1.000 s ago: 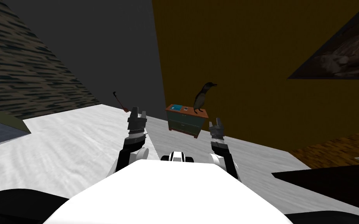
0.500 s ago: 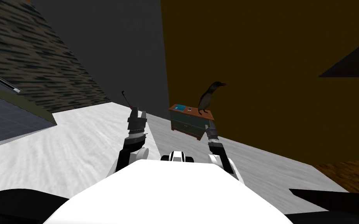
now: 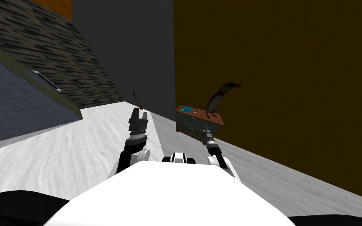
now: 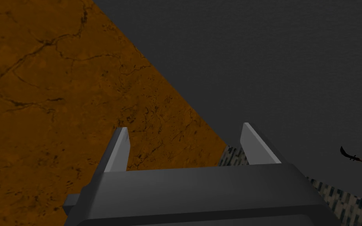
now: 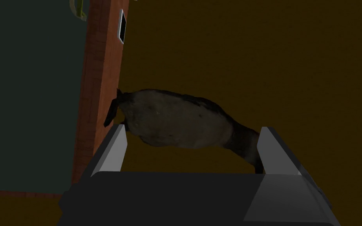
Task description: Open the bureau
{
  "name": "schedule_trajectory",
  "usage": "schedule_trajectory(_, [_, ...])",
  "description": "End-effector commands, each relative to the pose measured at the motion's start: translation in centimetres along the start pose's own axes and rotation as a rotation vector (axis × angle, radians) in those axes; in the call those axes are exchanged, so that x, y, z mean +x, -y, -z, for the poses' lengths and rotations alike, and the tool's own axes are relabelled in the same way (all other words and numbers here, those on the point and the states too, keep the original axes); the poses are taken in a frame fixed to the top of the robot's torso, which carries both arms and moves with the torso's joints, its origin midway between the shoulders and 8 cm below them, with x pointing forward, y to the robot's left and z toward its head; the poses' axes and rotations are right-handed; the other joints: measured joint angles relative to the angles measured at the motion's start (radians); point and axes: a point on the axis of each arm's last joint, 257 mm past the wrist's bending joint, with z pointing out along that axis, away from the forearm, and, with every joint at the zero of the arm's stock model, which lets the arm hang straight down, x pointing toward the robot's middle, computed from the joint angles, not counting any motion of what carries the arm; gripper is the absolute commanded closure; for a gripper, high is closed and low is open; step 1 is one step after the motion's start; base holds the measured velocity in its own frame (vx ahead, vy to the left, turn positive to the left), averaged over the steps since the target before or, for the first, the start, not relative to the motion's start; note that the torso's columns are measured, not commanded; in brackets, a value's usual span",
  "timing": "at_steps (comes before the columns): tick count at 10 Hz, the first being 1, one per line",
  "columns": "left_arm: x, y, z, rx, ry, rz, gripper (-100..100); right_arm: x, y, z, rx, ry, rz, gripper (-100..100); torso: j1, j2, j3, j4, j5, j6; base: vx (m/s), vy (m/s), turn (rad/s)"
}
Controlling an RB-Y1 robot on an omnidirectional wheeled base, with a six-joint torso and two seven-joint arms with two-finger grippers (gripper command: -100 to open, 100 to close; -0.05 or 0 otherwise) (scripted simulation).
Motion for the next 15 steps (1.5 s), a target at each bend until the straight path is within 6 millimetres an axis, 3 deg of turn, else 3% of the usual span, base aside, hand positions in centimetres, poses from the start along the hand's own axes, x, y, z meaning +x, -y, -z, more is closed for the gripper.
schedule_trajectory(1, [0.0,0.0,0.0,0.000,0.000,0.000,0,1.4,4.7,0.8,0.129,-0.043,0.065,-100,0.000,0.000,0.000,0.000,0.000,0.002,0.051,0.027,0.231])
schedule_trajectory(2, [0.0,0.0,0.0,0.000,0.000,0.000,0,1.4,5.4,0.9,0.154,-0.041,0.066,-100,0.001,0.000,0.000,0.000,0.000,0.000,0.044,0.015,0.128])
schedule_trajectory(3, [0.0,0.0,0.0,0.000,0.000,0.000,0,2.3,8.0,1.4,0.221,-0.071,0.115,-100,0.000,0.000,0.000,0.000,0.000,0.001,0.055,0.019,0.255])
schedule_trajectory(6, [0.0,0.0,0.0,0.000,0.000,0.000,0,2.9,12.2,2.5,0.341,-0.097,0.170,-100,0.000,-0.001,0.000,0.000,0.000,0.000,0.052,0.015,0.163])
schedule_trajectory(7, [0.0,0.0,0.0,0.000,0.000,0.000,0,2.9,12.5,2.6,0.352,-0.096,0.170,-100,0.000,0.000,0.000,0.000,0.000,0.001,0.023,0.006,0.001])
schedule_trajectory(8, [0.0,0.0,0.0,0.000,0.000,0.000,0,3.5,15.2,3.6,0.424,-0.124,0.223,-100,-0.001,0.001,0.001,0.000,0.000,0.001,0.045,0.015,0.297])
schedule_trajectory(10, [0.0,0.0,0.0,0.000,0.000,0.000,0,3.3,16.1,4.0,0.453,-0.122,0.230,-100,0.000,-0.001,-0.001,0.000,0.000,0.001,0.038,0.007,0.062])
schedule_trajectory(11, [0.0,0.0,0.0,0.000,0.000,0.000,0,3.8,18.9,5.2,0.525,-0.152,0.291,-100,0.000,0.001,0.000,0.000,0.000,0.001,0.039,0.004,0.250])
schedule_trajectory(13, [0.0,0.0,0.0,0.000,0.000,0.000,0,3.5,19.6,5.6,0.556,-0.147,0.294,-100,0.000,-0.001,0.000,0.000,0.000,0.001,0.036,0.005,0.083])
schedule_trajectory(14, [0.0,0.0,0.0,0.000,0.000,0.000,0,3.8,22.2,7.1,0.627,-0.177,0.357,-100,0.000,0.001,0.000,0.000,0.000,0.001,0.048,0.009,0.288])
schedule_trajectory(15, [0.0,0.0,0.0,0.000,0.000,0.000,0,3.6,22.5,7.3,0.642,-0.173,0.360,-100,0.000,-0.001,0.000,0.000,0.000,0.000,0.054,0.003,0.159])
